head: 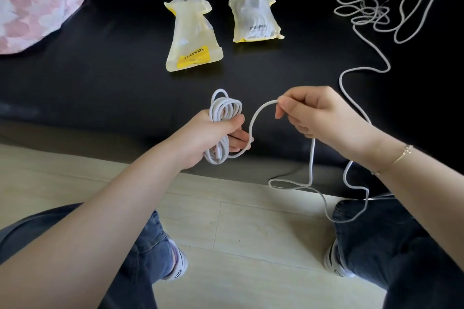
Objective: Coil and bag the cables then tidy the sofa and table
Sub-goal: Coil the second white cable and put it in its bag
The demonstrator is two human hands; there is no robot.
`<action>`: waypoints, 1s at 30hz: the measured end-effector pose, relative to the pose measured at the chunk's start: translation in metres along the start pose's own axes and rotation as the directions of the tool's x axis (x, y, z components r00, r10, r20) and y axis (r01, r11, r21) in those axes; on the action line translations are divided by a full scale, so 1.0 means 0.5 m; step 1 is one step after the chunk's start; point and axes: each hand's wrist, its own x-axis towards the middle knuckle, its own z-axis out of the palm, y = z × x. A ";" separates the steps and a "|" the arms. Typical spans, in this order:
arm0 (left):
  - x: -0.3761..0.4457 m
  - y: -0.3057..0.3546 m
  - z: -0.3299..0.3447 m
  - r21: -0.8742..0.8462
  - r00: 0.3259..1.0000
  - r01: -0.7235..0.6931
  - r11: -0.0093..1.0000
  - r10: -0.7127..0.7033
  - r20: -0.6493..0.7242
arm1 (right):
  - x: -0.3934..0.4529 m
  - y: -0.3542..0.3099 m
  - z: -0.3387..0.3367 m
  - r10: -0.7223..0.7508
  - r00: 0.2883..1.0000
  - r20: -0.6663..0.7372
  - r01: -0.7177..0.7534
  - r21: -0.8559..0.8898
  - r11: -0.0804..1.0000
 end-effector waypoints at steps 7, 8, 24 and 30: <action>-0.007 0.012 0.009 -0.189 0.997 -0.022 0.982 0.037 0.074 | 0.000 -0.003 -0.005 0.011 0.999 -0.032 -0.010 0.032 0.999; -0.010 0.014 0.010 -0.181 0.993 -0.036 0.983 0.055 0.101 | -0.001 -0.004 -0.005 0.008 1.000 -0.022 -0.008 0.043 0.999; -0.016 -0.006 0.020 0.372 0.988 -0.018 0.928 -0.042 0.152 | -0.020 -0.026 0.009 -0.098 0.989 0.111 0.100 -0.016 0.995; -0.020 0.021 0.008 -0.164 0.975 0.179 0.970 -0.153 0.158 | -0.007 -0.025 -0.002 0.075 0.988 0.136 -0.091 0.120 0.989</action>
